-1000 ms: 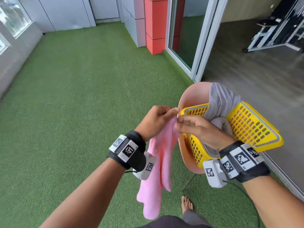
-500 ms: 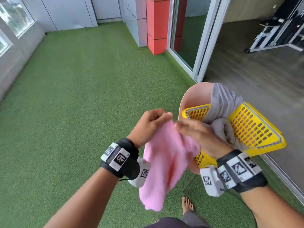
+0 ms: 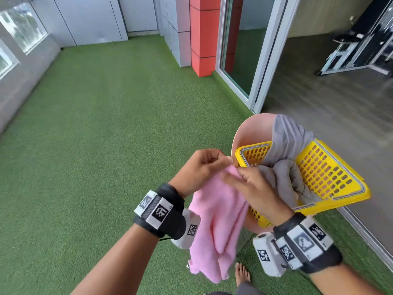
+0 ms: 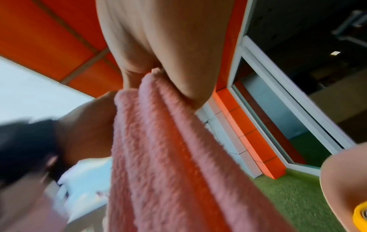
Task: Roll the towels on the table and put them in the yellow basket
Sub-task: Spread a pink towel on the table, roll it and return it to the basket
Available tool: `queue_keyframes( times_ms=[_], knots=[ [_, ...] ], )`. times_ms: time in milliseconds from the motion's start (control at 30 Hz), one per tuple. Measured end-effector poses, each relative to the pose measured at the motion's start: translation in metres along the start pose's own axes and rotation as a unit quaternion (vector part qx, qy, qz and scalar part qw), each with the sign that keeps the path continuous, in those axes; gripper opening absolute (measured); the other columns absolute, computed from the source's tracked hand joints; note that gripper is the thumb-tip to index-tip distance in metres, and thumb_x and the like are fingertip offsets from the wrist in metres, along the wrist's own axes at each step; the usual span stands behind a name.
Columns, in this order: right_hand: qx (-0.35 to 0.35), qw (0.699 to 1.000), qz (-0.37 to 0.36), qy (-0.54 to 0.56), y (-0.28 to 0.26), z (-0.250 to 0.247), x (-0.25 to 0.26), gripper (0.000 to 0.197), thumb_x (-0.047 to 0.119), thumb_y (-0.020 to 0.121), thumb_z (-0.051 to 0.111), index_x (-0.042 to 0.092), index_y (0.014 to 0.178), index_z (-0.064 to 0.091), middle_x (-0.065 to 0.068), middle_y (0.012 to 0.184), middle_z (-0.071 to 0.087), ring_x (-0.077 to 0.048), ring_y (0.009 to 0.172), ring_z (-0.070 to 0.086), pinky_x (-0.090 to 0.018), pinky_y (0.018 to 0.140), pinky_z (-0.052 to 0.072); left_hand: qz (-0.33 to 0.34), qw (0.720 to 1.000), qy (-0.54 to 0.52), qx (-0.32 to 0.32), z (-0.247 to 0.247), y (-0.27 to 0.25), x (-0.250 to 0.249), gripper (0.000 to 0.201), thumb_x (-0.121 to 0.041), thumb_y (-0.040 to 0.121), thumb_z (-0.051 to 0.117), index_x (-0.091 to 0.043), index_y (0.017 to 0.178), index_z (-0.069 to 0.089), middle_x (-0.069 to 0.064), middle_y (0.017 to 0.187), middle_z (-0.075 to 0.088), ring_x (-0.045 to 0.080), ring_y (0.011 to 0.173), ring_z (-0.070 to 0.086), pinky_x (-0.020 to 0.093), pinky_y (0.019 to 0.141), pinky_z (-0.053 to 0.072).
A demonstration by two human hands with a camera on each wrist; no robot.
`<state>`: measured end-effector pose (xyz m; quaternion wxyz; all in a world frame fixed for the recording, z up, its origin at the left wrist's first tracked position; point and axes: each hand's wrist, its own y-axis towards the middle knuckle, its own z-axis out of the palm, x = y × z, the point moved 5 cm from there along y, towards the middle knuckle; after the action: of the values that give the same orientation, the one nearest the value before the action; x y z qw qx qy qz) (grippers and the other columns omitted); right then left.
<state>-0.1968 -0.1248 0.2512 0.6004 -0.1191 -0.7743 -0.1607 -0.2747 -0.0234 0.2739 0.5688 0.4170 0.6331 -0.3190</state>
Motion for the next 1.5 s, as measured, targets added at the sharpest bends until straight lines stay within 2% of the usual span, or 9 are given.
queue_keyframes(
  times_ms=[233, 400, 467, 700, 900, 1067, 1133, 1333, 1500],
  knots=[
    [-0.138, 0.985, -0.028, 0.103, 0.016, -0.052, 0.006, 0.052, 0.054, 0.086, 0.065, 0.005, 0.077, 0.056, -0.005, 0.082, 0.044, -0.02, 0.083, 0.039, -0.044, 0.077, 0.03, -0.031, 0.999, 0.01, -0.02, -0.009, -0.02, 0.022, 0.041, -0.031, 0.097, 0.055, -0.002, 0.07, 0.048, 0.008, 0.066, 0.036, 0.018, 0.058, 0.028, 0.033, 0.048, 0.018],
    [0.065, 0.998, 0.023, -0.013, 0.0, 0.006, 0.006, 0.029, 0.038, 0.086, 0.07, 0.017, 0.071, 0.056, 0.017, 0.061, 0.049, 0.001, 0.06, 0.041, -0.019, 0.054, 0.032, 0.001, 0.998, 0.013, -0.069, -0.022, -0.005, 0.004, 0.042, -0.026, 0.097, 0.056, -0.001, 0.066, 0.042, 0.005, 0.059, 0.029, 0.015, 0.05, 0.023, 0.027, 0.045, 0.017],
    [0.05, 0.998, 0.015, 0.022, 0.003, 0.0, 0.011, 0.029, 0.041, 0.085, 0.067, 0.02, 0.069, 0.057, 0.015, 0.065, 0.047, -0.002, 0.063, 0.04, -0.023, 0.054, 0.031, 0.001, 0.999, 0.006, -0.048, -0.015, -0.003, 0.0, 0.04, -0.026, 0.097, 0.055, -0.001, 0.068, 0.046, 0.004, 0.06, 0.032, 0.011, 0.049, 0.024, 0.024, 0.042, 0.019],
    [-0.063, 0.969, -0.019, 0.24, 0.02, -0.042, 0.031, 0.074, 0.046, 0.082, 0.072, -0.021, 0.098, 0.045, -0.019, 0.097, 0.048, -0.028, 0.095, 0.04, -0.044, 0.085, 0.03, -0.028, 0.997, -0.044, 0.057, 0.004, -0.019, 0.012, 0.042, -0.025, 0.096, 0.058, 0.016, 0.085, 0.054, 0.017, 0.079, 0.059, 0.026, 0.071, 0.048, 0.036, 0.057, 0.038],
    [0.104, 0.993, 0.054, 0.027, -0.007, 0.002, 0.014, 0.023, 0.026, 0.092, 0.065, 0.017, 0.073, 0.055, 0.016, 0.059, 0.053, 0.004, 0.058, 0.045, -0.014, 0.052, 0.033, -0.003, 1.0, -0.026, -0.005, -0.013, -0.009, 0.007, 0.051, -0.033, 0.097, 0.053, 0.012, 0.074, 0.046, 0.013, 0.068, 0.044, 0.024, 0.058, 0.034, 0.041, 0.048, 0.026],
    [-0.058, 0.976, 0.045, 0.205, 0.01, -0.038, 0.015, 0.047, 0.041, 0.075, 0.078, -0.002, 0.09, 0.069, -0.023, 0.099, 0.068, -0.024, 0.09, 0.058, -0.034, 0.083, 0.043, -0.031, 0.998, -0.039, 0.044, 0.004, -0.014, 0.018, 0.062, -0.04, 0.095, 0.055, 0.019, 0.078, 0.046, 0.014, 0.071, 0.047, 0.024, 0.064, 0.035, 0.042, 0.049, 0.018],
    [-0.084, 0.962, 0.034, 0.257, 0.016, -0.05, 0.015, 0.062, 0.046, 0.066, 0.083, -0.003, 0.099, 0.066, -0.021, 0.102, 0.061, -0.025, 0.096, 0.053, -0.033, 0.085, 0.042, -0.047, 0.998, -0.027, 0.028, -0.002, -0.016, 0.026, 0.062, -0.041, 0.095, 0.056, 0.017, 0.076, 0.047, 0.016, 0.068, 0.049, 0.025, 0.061, 0.038, 0.034, 0.049, 0.023],
    [0.135, 0.987, 0.081, 0.033, -0.001, 0.007, 0.01, 0.016, 0.027, 0.089, 0.068, 0.014, 0.08, 0.065, 0.011, 0.07, 0.061, -0.001, 0.065, 0.052, -0.017, 0.055, 0.041, -0.007, 0.998, -0.017, -0.061, -0.022, 0.0, 0.011, 0.045, -0.026, 0.095, 0.059, 0.002, 0.063, 0.041, 0.004, 0.059, 0.03, 0.011, 0.049, 0.024, 0.026, 0.045, 0.016],
    [-0.073, 0.973, 0.039, 0.215, 0.028, -0.041, 0.014, 0.057, 0.05, 0.067, 0.082, 0.0, 0.089, 0.067, -0.024, 0.098, 0.064, -0.022, 0.086, 0.056, -0.034, 0.078, 0.043, -0.004, 1.0, -0.027, -0.011, -0.013, -0.008, 0.014, 0.049, -0.033, 0.092, 0.06, 0.004, 0.064, 0.046, 0.007, 0.063, 0.038, 0.017, 0.057, 0.029, 0.035, 0.049, 0.017]
  ],
)
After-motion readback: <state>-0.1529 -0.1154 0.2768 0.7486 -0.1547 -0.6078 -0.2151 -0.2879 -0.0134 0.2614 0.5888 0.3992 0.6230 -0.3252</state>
